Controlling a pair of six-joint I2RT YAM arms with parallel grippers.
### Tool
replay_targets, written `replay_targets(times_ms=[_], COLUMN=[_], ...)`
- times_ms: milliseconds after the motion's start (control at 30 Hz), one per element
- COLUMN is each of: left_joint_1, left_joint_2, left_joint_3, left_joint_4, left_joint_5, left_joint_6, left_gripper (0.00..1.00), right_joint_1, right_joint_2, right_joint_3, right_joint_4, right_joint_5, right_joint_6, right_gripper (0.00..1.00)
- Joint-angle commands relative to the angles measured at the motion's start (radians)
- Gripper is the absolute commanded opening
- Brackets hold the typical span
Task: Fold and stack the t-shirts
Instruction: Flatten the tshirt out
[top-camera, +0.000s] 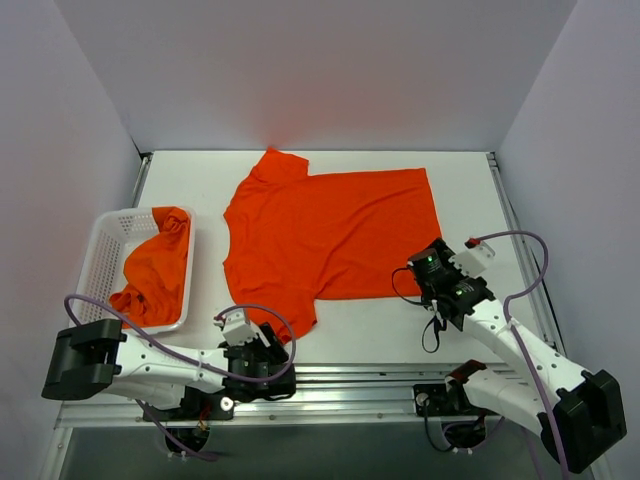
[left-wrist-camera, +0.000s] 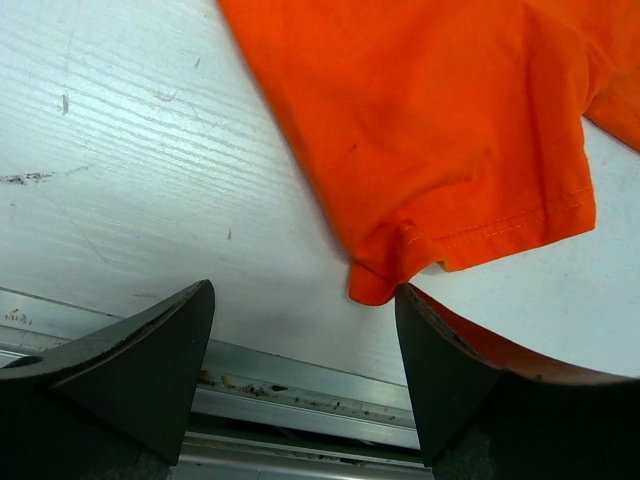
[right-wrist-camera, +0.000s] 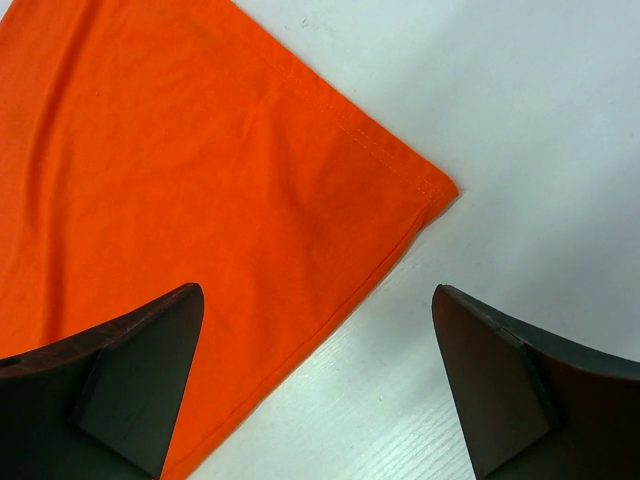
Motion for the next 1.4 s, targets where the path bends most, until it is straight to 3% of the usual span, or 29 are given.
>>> replay_targets(times_ms=[0,267,400,800,1000,1133,1200,1367], left_joint_1=[-0.007,-0.008,-0.005,0.015,0.054,0.11,0.145,0.167], left_joint_2=[-0.038,-0.113,-0.144,0.062,0.102,0.094,0.093,0.062], left_joint_3=[-0.015,-0.027,-0.042,-0.073,-0.072,-0.093,-0.116,-0.115], left_joint_4=[0.05,0.029,0.107,0.245,0.306,0.42,0.495,0.473], left_joint_5=[-0.07,-0.111,-0.128,-0.096,-0.105,-0.076,-0.044,-0.022], left_joint_6=[-0.077,-0.098,-0.024,-0.107,-0.039,0.069,0.121,0.128], left_gripper=[0.82,0.79,0.8,0.77,0.72,0.54,0.39,0.09], right_joint_1=[0.007,0.007,0.007,0.007,0.007,0.006,0.007,0.007], right_joint_2=[0.019,0.049,0.068,0.103,0.085,0.071,0.069,0.074], right_joint_3=[-0.002,0.012,0.009,0.002,-0.014,-0.021,-0.023,-0.02], right_joint_4=[-0.011,-0.003,0.009,0.046,0.068,0.071,0.069,0.057], right_joint_5=[0.066,0.079,0.082,0.068,0.063,0.059,0.059,0.054], right_joint_6=[0.003,0.0,-0.005,-0.026,-0.048,-0.054,-0.051,-0.048], right_gripper=[0.94,0.94,0.93,0.93,0.93,0.93,0.93,0.93])
